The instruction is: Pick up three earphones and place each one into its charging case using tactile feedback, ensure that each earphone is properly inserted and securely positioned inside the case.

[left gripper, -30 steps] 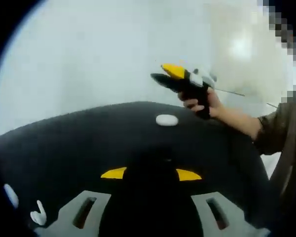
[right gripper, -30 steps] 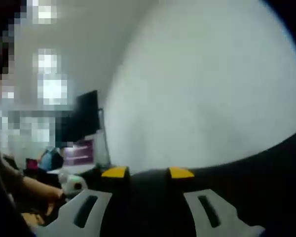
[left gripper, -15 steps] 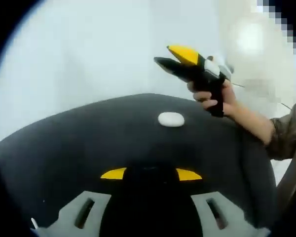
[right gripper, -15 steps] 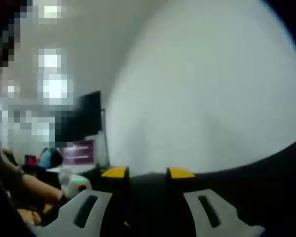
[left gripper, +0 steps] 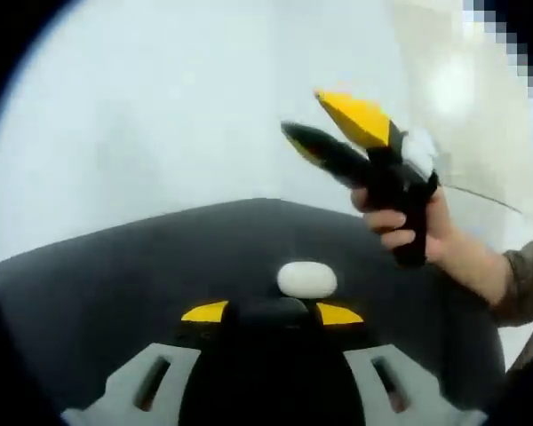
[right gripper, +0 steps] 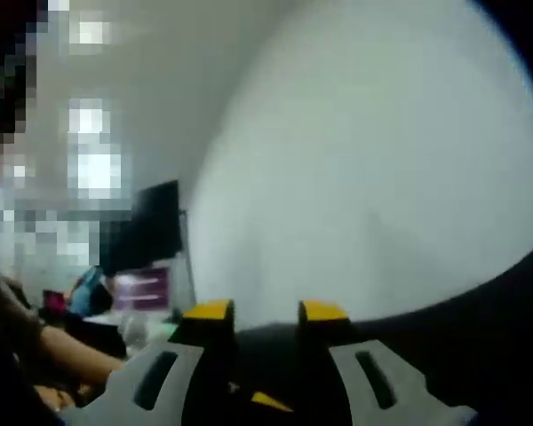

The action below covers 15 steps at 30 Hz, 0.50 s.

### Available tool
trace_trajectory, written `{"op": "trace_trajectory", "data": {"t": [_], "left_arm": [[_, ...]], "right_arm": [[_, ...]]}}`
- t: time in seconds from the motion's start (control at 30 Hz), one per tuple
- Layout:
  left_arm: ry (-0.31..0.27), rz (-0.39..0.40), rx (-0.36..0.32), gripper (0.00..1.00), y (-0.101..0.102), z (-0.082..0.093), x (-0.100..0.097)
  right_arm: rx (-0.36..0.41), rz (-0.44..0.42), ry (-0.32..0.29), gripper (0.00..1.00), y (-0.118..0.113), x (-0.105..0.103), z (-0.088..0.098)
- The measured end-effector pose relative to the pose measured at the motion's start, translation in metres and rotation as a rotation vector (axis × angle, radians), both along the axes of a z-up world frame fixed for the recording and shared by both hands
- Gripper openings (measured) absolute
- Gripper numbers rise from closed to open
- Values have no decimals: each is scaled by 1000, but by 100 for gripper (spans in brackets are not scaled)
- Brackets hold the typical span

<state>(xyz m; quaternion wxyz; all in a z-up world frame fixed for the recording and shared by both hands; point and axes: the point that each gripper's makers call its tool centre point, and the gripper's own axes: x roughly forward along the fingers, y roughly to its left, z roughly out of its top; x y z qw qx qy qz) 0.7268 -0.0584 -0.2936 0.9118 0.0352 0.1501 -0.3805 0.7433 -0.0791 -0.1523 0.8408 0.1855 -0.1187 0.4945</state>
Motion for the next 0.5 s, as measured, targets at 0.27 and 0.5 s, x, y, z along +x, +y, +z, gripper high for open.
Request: {"op": "trace_trajectory", "data": {"t": [0.27,0.5], "left_arm": [[15,51,59,34,-18,-24,14],[-14,5,78,40,17,-6,-13]], "right_arm": [[20,5,0,30,-1,-1,3],[-5,19,1,30,5,-2,-1]]}}
